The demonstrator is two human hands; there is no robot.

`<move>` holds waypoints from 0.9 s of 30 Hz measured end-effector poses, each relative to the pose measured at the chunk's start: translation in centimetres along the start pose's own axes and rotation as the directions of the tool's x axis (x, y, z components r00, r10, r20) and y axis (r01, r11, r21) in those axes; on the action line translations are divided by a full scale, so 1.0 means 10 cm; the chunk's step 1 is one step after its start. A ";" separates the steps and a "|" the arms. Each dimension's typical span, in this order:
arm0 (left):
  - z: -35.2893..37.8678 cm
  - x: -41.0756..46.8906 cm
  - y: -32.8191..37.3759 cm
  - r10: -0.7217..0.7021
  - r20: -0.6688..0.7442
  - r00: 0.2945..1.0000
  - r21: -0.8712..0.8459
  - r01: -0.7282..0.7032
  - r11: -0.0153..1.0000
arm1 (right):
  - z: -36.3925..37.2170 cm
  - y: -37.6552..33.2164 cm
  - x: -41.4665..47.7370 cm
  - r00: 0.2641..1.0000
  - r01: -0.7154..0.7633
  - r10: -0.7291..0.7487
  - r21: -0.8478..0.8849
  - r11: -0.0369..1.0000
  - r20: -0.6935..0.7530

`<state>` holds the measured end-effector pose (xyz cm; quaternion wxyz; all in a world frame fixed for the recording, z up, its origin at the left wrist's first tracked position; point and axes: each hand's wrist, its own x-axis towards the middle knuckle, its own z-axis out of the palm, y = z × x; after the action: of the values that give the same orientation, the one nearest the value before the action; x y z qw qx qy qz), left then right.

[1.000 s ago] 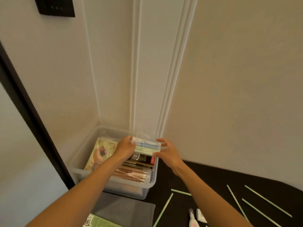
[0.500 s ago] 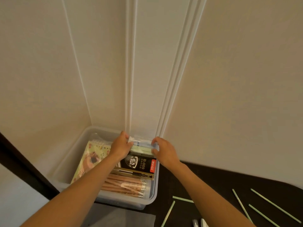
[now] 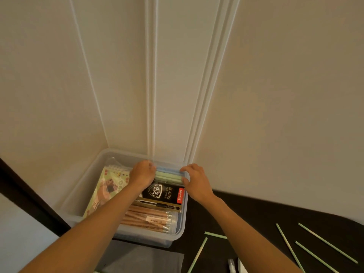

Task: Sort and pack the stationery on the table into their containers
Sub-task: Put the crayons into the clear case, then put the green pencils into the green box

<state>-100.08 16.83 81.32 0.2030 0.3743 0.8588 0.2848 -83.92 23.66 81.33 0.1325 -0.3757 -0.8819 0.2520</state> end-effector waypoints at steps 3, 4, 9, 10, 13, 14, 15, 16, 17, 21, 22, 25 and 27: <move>-0.02 -0.11 0.08 0.011 -0.059 0.998 -0.043 -0.014 0.999 | -0.04 0.00 -0.10 0.999 -0.052 0.051 0.086 0.995 0.007; -0.03 -0.15 0.12 0.020 -0.072 0.997 -0.054 -0.024 0.998 | -0.05 0.00 -0.15 0.997 -0.075 0.076 0.115 0.991 0.003; -0.09 -0.54 0.41 0.103 -0.095 0.990 -0.116 -0.114 0.987 | -0.22 0.04 -0.47 0.985 -0.151 0.166 0.214 0.965 -0.055; -0.09 -0.63 0.46 0.132 -0.097 0.986 -0.118 -0.143 0.983 | -0.25 0.06 -0.54 0.980 -0.166 0.186 0.222 0.961 -0.070; -0.02 -1.00 0.58 0.242 -0.095 0.966 -0.103 -0.251 0.962 | -0.33 0.15 -0.84 0.960 -0.216 0.253 0.262 0.941 -0.116; 0.01 -1.11 0.60 0.279 -0.088 0.956 -0.096 -0.287 0.953 | -0.34 0.18 -0.93 0.953 -0.236 0.277 0.272 0.933 -0.126; 0.04 -1.23 0.62 0.319 -0.078 0.945 -0.083 -0.325 0.942 | -0.35 0.22 -1.03 0.944 -0.254 0.300 0.284 0.925 -0.135; 0.09 -1.39 0.63 0.361 -0.066 0.930 -0.067 -0.365 0.928 | -0.37 0.25 -1.17 0.939 -0.265 0.315 0.294 0.918 -0.139; 0.14 -1.50 0.61 0.394 -0.046 0.918 -0.052 -0.396 0.917 | -0.37 0.28 -1.27 0.935 -0.274 0.327 0.303 0.913 -0.140; 0.43 -1.91 0.39 0.377 0.165 0.912 0.128 -0.398 0.908 | -0.27 0.40 -1.67 0.939 -0.270 0.320 0.312 0.911 -0.122; 0.49 -1.98 0.30 0.324 0.239 0.915 0.241 -0.379 0.893 | -0.22 0.43 -1.75 0.940 -0.276 0.323 0.315 0.908 -0.107; 0.70 -2.14 -0.07 0.105 0.382 0.918 0.610 -0.336 0.718 | 0.03 0.57 -1.99 0.941 -0.292 0.332 0.336 0.896 -0.068; 0.85 -2.18 -0.35 -0.062 0.413 0.909 0.738 -0.294 0.608 | 0.23 0.66 -2.11 0.940 -0.300 0.338 0.357 0.885 -0.049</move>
<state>-83.28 1.20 75.62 0.1688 0.5305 0.8087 -0.1899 -66.51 11.37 74.91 0.2011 -0.5000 -0.7415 0.3997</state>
